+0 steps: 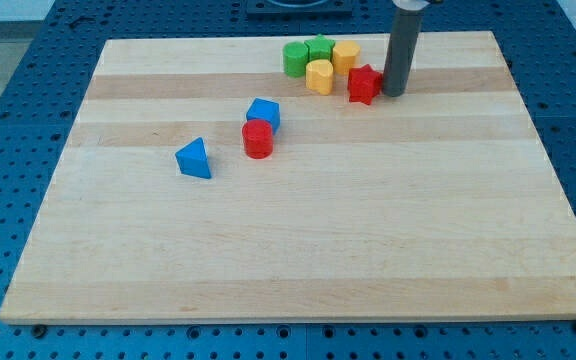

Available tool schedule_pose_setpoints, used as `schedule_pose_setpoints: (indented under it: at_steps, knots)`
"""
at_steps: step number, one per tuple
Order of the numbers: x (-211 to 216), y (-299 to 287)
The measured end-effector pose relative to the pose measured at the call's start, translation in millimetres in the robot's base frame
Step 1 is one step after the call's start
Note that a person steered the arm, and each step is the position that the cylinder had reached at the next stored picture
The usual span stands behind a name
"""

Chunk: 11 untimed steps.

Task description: Push the blue triangle up a bit

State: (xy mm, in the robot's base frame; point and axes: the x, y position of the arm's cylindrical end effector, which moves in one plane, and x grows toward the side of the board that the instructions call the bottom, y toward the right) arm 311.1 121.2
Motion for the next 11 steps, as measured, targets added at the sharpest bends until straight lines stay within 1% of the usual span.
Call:
schedule_pose_setpoints:
  at_steps: [1,2,3,4,5,6,7,8,9,10,11]
  knots:
    - [-18.6,1.2]
    - [-18.6,24.5]
    - [0.5,54.5]
    - [68.2,44.2]
    - [121.4,-15.7]
    - [160.4,-73.0]
    - [188.4,-127.1]
    - [203.3,-183.3]
    - [203.7,-232.0]
    - [180.6,-258.0]
    - [146.1,-250.2]
